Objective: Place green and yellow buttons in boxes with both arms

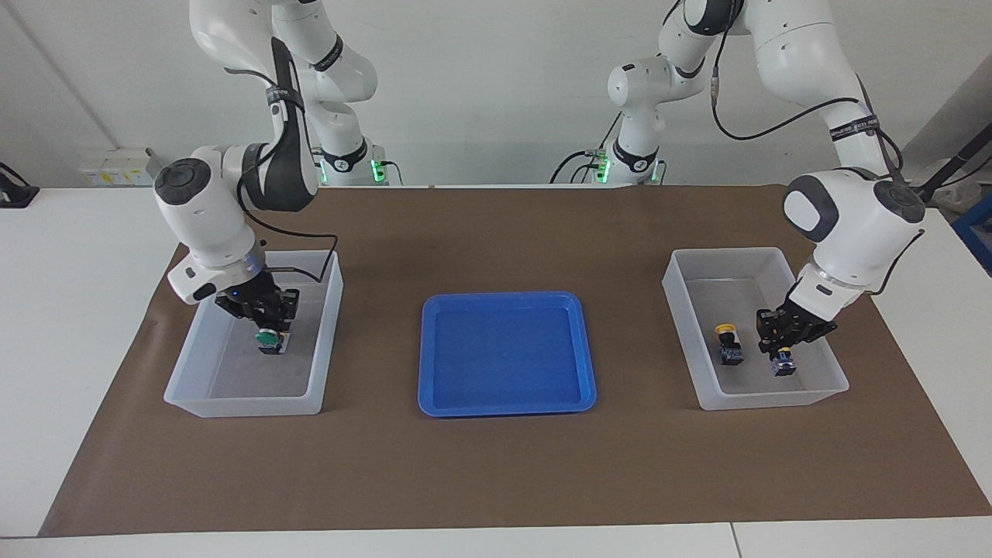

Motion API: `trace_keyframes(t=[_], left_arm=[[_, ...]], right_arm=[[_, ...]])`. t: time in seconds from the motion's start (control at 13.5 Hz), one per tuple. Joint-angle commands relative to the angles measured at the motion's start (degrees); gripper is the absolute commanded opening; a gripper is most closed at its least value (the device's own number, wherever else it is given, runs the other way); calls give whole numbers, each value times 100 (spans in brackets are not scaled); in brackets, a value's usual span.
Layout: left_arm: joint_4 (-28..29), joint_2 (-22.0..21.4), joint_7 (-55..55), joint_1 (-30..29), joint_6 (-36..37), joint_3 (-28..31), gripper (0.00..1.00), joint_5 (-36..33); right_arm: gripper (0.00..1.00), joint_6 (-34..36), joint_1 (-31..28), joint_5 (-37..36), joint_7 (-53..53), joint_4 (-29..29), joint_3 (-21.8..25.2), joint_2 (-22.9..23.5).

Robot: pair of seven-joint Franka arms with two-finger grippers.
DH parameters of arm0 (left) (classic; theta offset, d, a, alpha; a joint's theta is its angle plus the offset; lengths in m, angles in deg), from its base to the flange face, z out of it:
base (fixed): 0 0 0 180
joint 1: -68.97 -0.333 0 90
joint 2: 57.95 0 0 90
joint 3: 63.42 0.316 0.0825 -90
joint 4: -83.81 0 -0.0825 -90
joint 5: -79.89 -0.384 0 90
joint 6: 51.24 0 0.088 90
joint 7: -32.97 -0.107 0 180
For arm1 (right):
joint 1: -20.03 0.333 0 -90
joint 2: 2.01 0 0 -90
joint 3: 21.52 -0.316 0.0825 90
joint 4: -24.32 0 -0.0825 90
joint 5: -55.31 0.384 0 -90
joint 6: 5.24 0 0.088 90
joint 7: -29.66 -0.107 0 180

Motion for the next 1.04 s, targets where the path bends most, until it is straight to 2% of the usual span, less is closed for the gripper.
trace_keyframes(t=[0.0, 0.3, 0.44, 0.59, 0.67, 0.74, 0.89, 0.96], left_arm=[[733, -63, -125, -114, -865, -14, 0, 43], [892, 52, -117, -193, -1078, -22, 0, 43], [901, 52, -108, -184, -1087, -22, 61, 43], [875, 52, -116, -175, -1044, -22, 88, 43], [823, 52, -116, -175, -982, -22, 98, 43], [752, 52, -116, -149, -869, -22, 100, 43], [219, 0, -90, -70, -55, -22, 100, 35], [-202, -35, -81, -61, 559, -22, 100, 35]], right_arm=[[0, 447, -531, -17, 691, 201, -54, -224], [0, -253, -594, -26, 896, 825, -54, -278], [0, -587, -638, -35, 896, 992, -54, -208], [0, -843, -638, -113, 887, 1142, -54, -172], [0, -905, -638, -157, 887, 1142, -54, -129], [0, -932, -638, -167, 869, 1142, -54, -111], [0, -941, -612, -167, 782, 1151, -54, -102], [15, -941, -577, -167, 755, 1151, -54, -102]])
